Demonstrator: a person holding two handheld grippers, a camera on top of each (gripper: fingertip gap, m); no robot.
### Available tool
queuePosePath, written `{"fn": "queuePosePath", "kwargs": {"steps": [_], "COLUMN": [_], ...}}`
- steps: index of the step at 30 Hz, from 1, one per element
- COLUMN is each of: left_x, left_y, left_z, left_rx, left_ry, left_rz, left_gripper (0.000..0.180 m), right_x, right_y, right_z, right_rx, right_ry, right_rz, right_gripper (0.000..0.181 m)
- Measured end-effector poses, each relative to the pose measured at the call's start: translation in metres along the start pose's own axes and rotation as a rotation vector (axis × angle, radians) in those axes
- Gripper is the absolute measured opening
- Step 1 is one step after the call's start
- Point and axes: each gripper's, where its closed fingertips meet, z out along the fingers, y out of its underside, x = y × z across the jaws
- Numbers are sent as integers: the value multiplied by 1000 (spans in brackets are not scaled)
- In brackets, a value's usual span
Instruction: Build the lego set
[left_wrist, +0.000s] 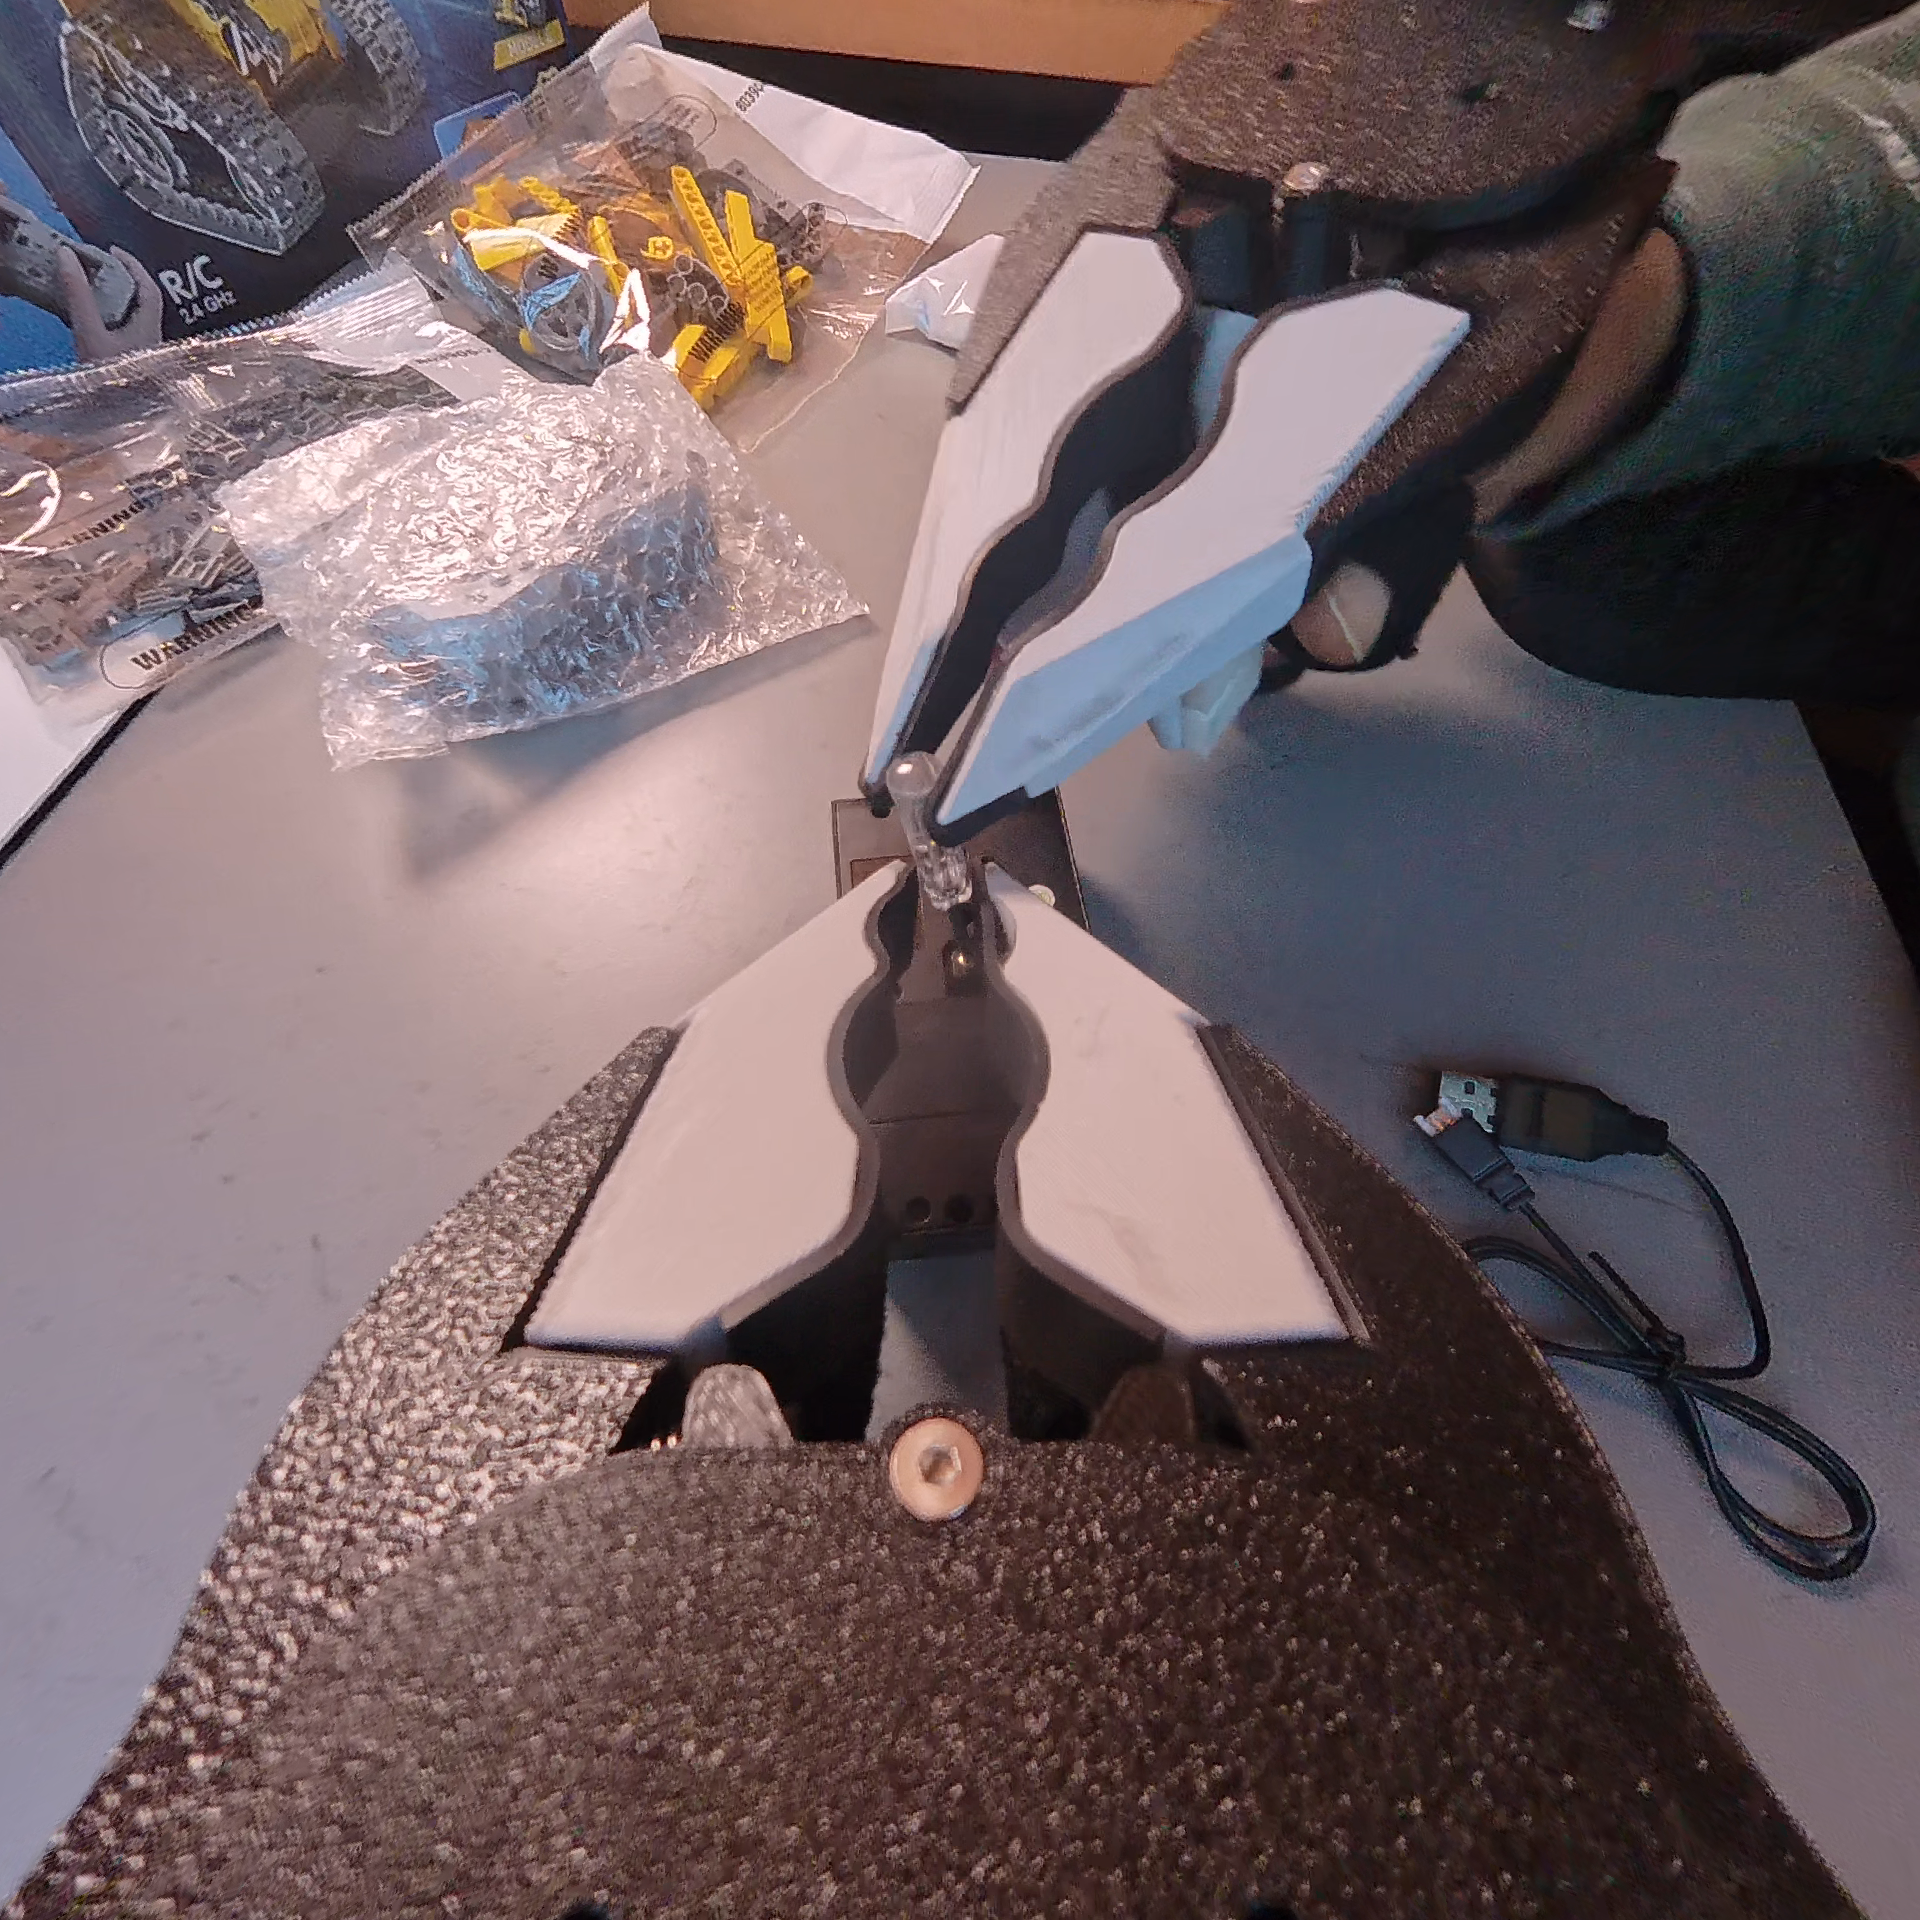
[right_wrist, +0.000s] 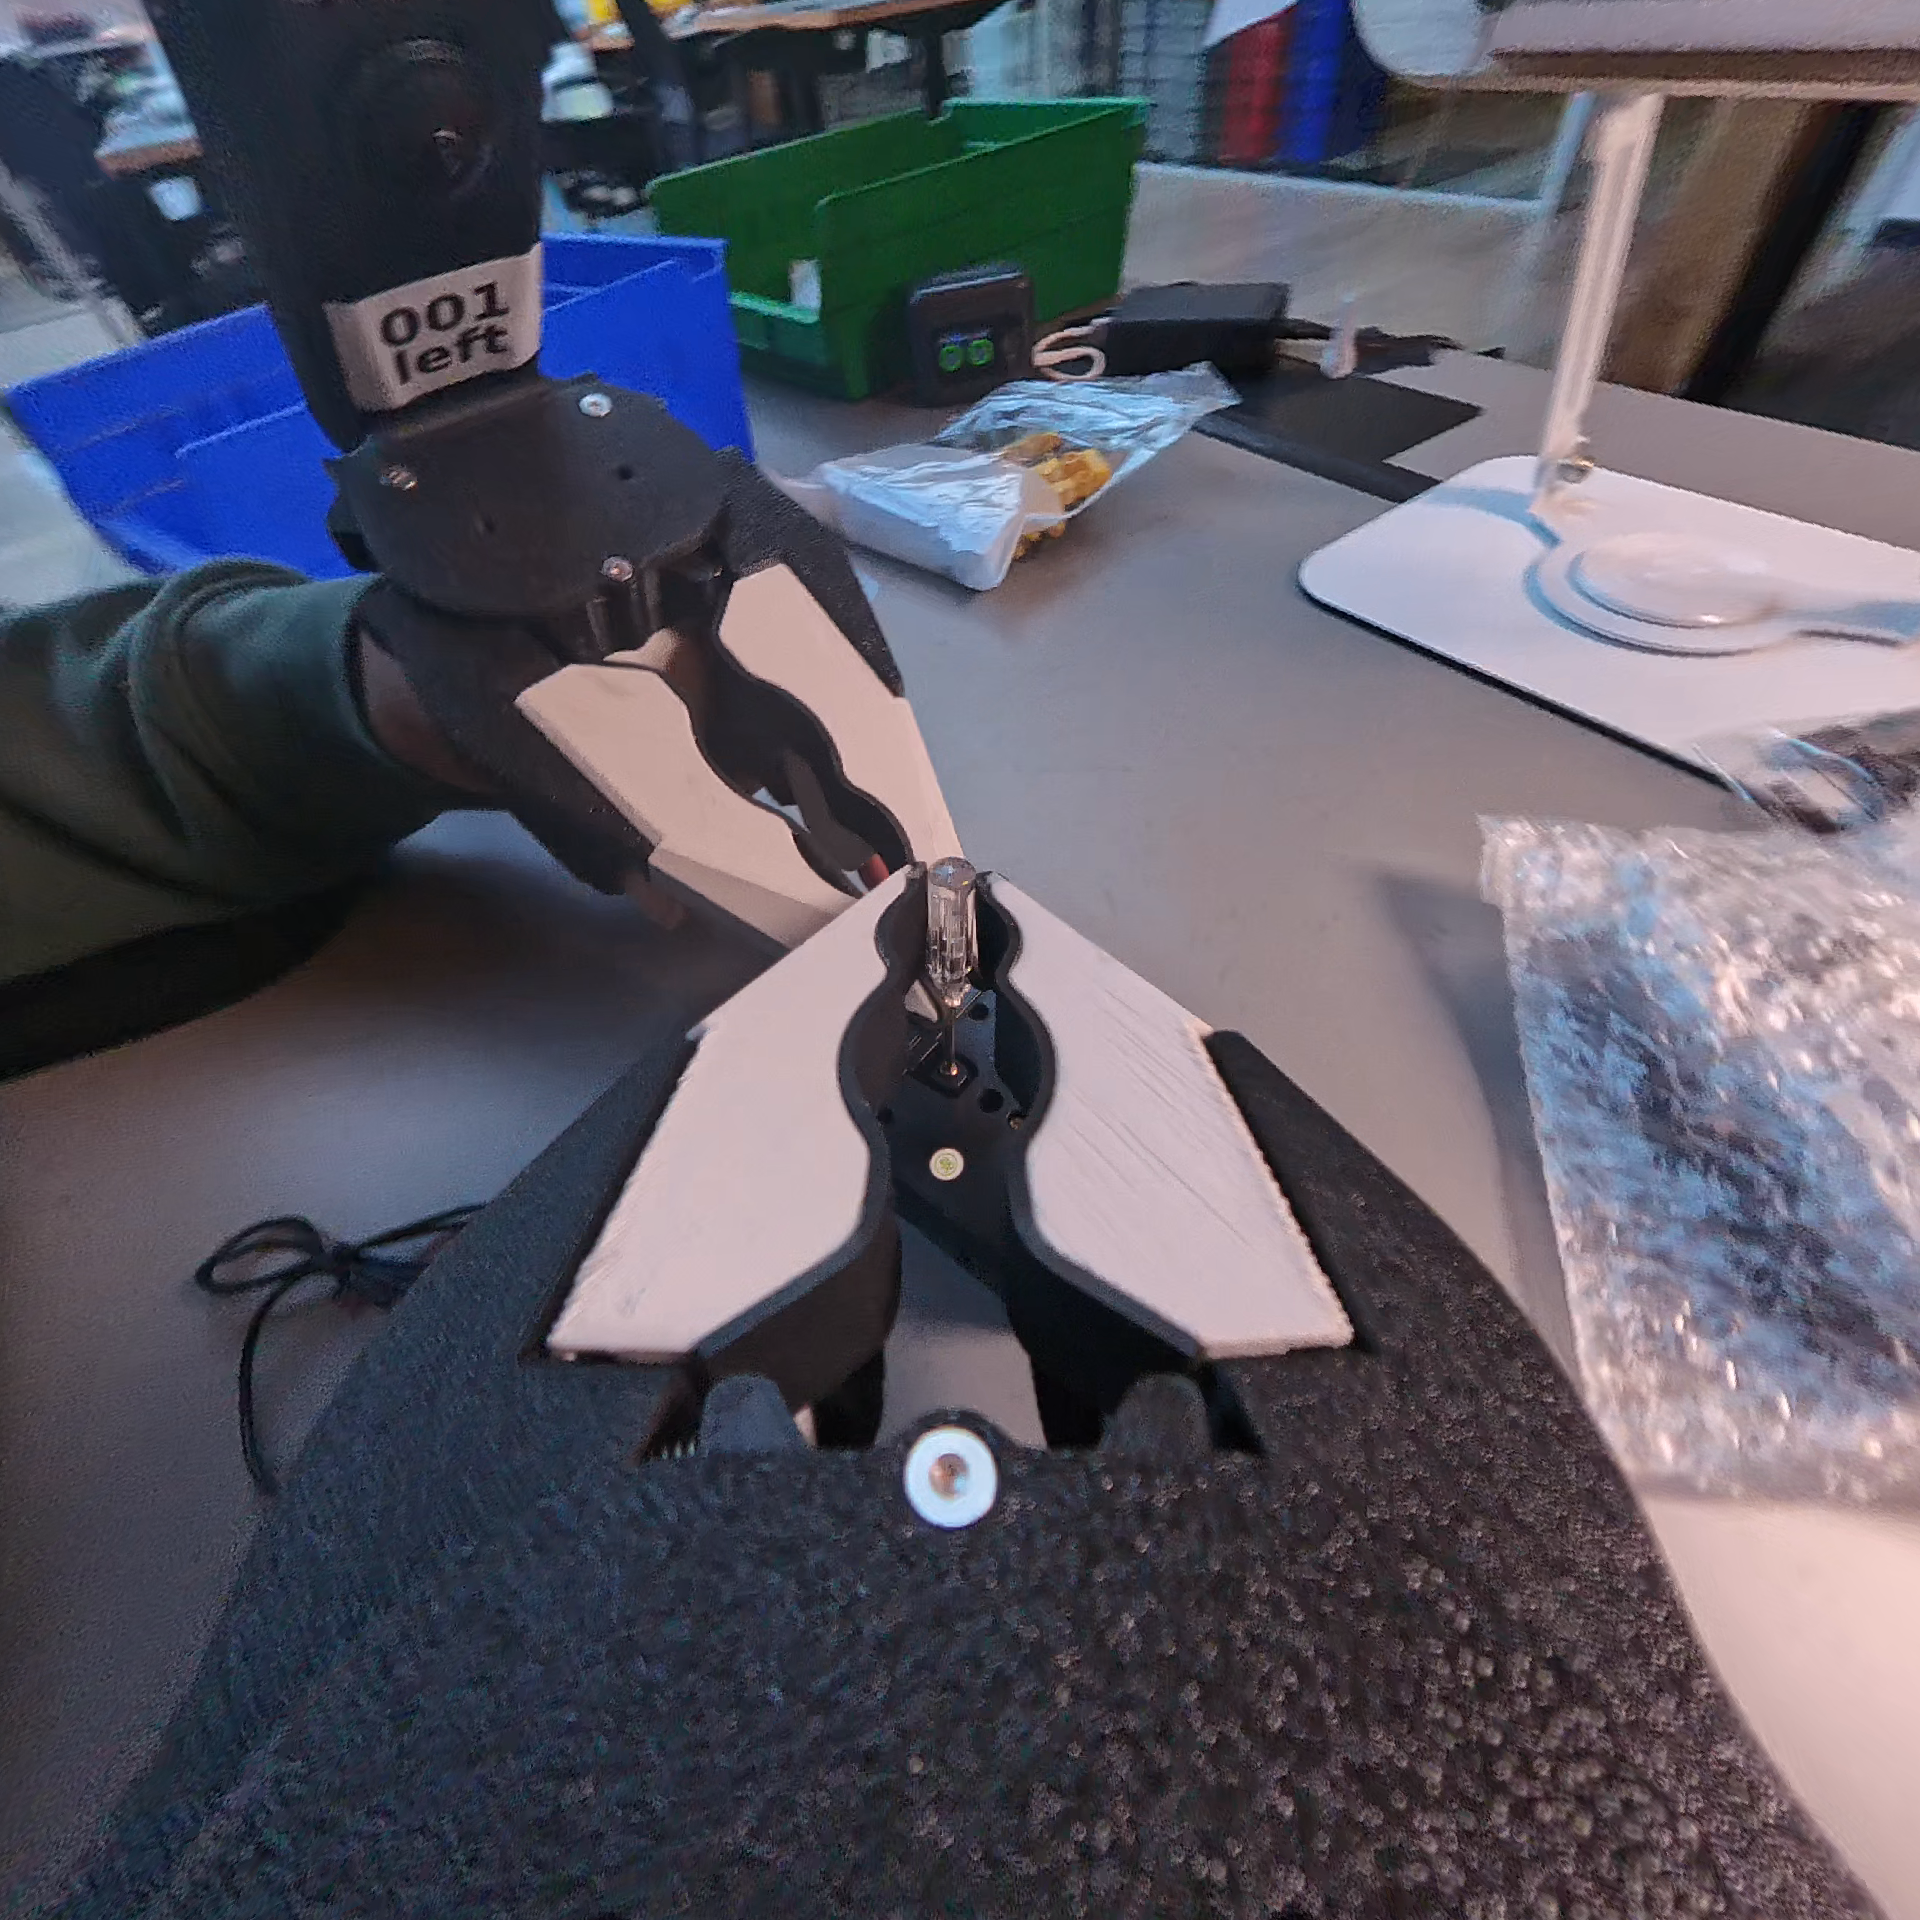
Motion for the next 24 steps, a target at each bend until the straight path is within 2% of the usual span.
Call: {"fn": "queuePosePath", "kwargs": {"steps": [6, 10, 13, 18, 24], "left_x": [2, 3, 3, 2, 2], "left_y": [4, 4, 2, 2, 2], "left_z": [-2, -3, -2, -1, 0], "left_rx": [-12, -9, 6, 5, 2], "left_ry": [52, 67, 65, 51, 36], "left_rz": [-28, -27, -23, -24, -26], "left_gripper": [16, 15, 9, 8, 8], "right_x": [-14, -9, -12, -12, -4], "right_y": [2, 3, 3, 2, -13], "right_z": [-3, -3, -2, -1, -5], "right_rx": [-86, -163, -175, -116, -24], "right_ry": [-545, -779, -876, -820, -363], "right_rz": [-261, -258, -239, -219, -98], "right_gripper": [6, 6, 7, 7, 21]}}
